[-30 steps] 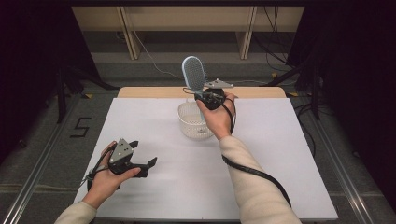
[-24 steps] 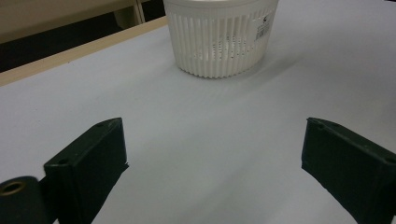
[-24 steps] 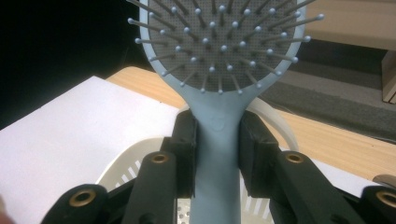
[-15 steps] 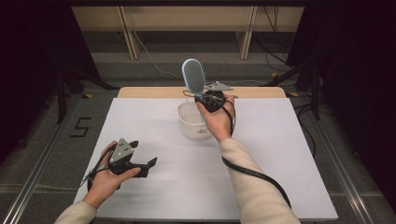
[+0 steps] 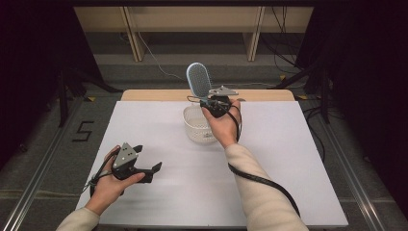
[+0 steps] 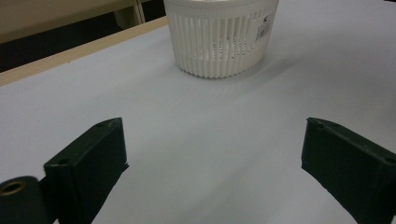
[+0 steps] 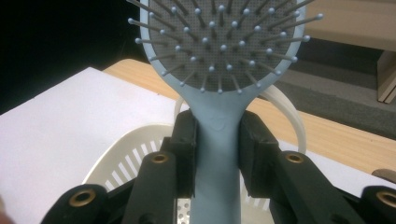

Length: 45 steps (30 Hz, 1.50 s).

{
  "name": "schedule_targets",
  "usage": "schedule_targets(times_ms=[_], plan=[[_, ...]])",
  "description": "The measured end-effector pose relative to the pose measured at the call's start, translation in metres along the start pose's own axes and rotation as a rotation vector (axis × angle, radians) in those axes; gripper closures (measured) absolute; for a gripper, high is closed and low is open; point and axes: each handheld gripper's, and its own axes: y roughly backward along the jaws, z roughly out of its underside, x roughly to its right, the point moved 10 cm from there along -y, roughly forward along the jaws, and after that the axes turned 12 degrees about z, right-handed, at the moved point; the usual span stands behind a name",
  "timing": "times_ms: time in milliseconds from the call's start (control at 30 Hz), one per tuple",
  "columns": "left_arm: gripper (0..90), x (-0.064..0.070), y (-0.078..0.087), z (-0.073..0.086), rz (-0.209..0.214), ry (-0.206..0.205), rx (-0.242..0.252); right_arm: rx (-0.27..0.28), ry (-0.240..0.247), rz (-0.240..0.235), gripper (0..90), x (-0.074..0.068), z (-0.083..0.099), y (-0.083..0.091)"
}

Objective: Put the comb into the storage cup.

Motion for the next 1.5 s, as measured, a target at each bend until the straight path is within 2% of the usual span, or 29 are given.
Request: schedule_targets(times_ms=[1500], plan=[[6.0, 0.000, 0.000, 0.000, 0.000, -0.002, -0.002, -0.039, 0.028, -0.002, 69.1, -0.003, 0.011, -0.004]])
